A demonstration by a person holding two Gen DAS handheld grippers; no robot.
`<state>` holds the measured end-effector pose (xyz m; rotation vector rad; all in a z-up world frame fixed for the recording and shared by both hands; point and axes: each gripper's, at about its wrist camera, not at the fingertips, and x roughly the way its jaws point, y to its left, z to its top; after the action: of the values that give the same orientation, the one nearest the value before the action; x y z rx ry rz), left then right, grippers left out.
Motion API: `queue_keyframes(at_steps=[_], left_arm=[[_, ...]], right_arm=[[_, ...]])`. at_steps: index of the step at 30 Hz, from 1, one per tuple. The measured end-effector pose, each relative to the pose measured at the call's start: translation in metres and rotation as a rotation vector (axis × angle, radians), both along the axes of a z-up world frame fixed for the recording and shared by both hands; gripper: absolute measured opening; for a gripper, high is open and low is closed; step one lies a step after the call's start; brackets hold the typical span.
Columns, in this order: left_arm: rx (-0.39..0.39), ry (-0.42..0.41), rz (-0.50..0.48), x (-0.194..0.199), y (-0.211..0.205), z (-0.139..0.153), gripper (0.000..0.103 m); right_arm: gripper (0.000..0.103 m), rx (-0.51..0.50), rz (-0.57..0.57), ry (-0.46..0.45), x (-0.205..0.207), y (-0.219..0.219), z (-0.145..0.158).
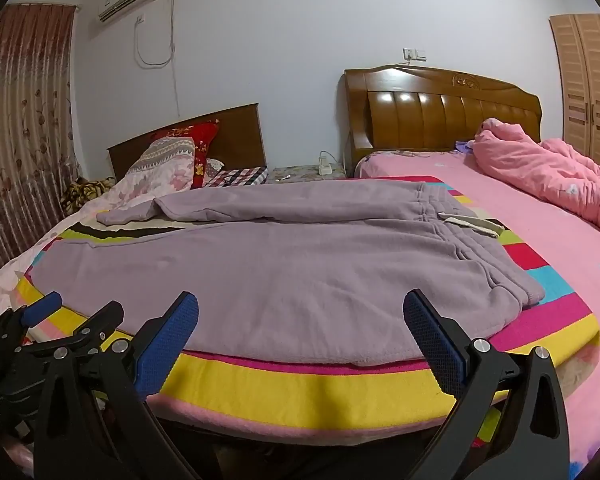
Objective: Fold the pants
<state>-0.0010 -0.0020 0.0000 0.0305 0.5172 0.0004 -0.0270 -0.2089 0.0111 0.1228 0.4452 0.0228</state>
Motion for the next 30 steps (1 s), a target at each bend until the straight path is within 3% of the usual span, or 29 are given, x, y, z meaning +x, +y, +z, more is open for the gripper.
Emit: queue_keyframes(at_steps=[30], left_arm=[[-0.003,0.015,0.005,0.0011,0.0017,-0.0024,0.102]], right_arm=[[0.099,0.009,0.001,0.003,-0.0015,0.0005,-0.0007]])
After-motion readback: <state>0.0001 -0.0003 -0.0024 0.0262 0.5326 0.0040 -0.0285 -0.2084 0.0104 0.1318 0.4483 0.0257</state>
